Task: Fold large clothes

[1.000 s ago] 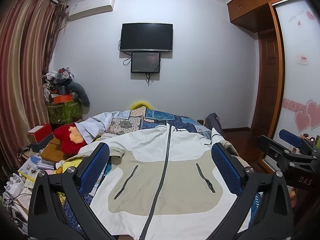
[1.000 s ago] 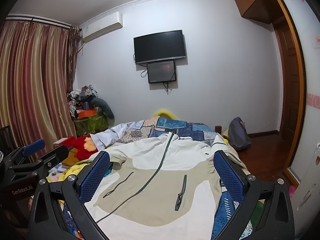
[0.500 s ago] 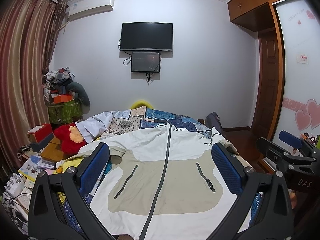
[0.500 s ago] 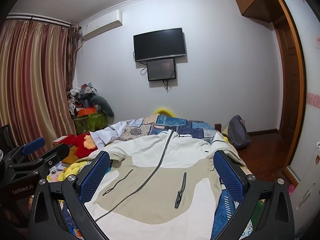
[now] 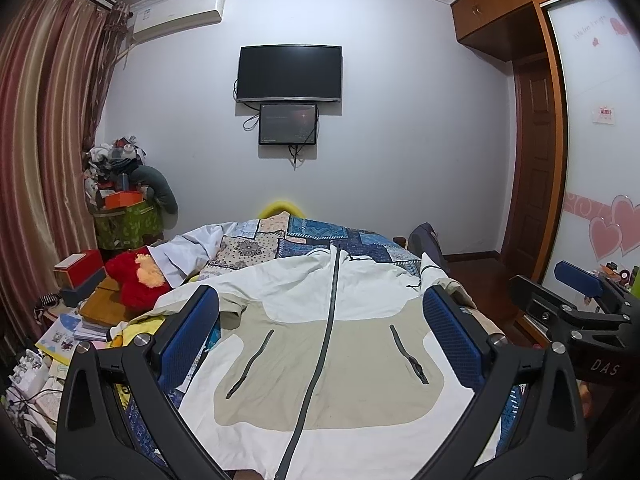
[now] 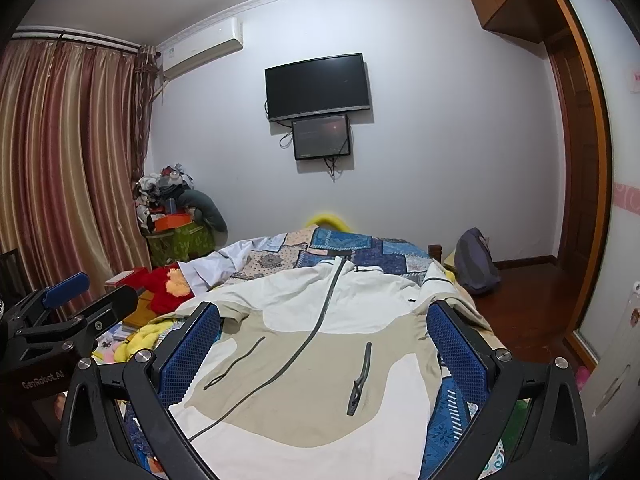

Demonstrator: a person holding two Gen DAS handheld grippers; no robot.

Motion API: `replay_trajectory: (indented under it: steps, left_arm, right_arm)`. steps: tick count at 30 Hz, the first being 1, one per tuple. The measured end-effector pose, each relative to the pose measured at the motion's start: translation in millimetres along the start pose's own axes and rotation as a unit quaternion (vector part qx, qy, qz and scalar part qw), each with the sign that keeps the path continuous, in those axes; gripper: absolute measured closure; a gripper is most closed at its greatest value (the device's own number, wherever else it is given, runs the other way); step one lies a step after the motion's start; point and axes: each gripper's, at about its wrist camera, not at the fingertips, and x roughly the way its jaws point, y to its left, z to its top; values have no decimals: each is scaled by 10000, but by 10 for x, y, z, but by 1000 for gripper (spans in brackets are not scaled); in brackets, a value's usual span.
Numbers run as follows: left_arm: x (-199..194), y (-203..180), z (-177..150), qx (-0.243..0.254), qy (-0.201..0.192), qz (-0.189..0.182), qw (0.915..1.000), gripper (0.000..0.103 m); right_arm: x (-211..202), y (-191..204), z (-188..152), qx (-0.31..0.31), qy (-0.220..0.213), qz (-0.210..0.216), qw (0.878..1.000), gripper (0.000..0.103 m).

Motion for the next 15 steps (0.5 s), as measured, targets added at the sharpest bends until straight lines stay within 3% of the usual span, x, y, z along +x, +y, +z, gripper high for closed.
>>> replay_trajectory:
  steps: [15]
  left_arm:
    - [-2,-5,3,7,-8,8,10000,0]
  right_arm:
    - [46,-51,-15,25,57,-46,10000,0]
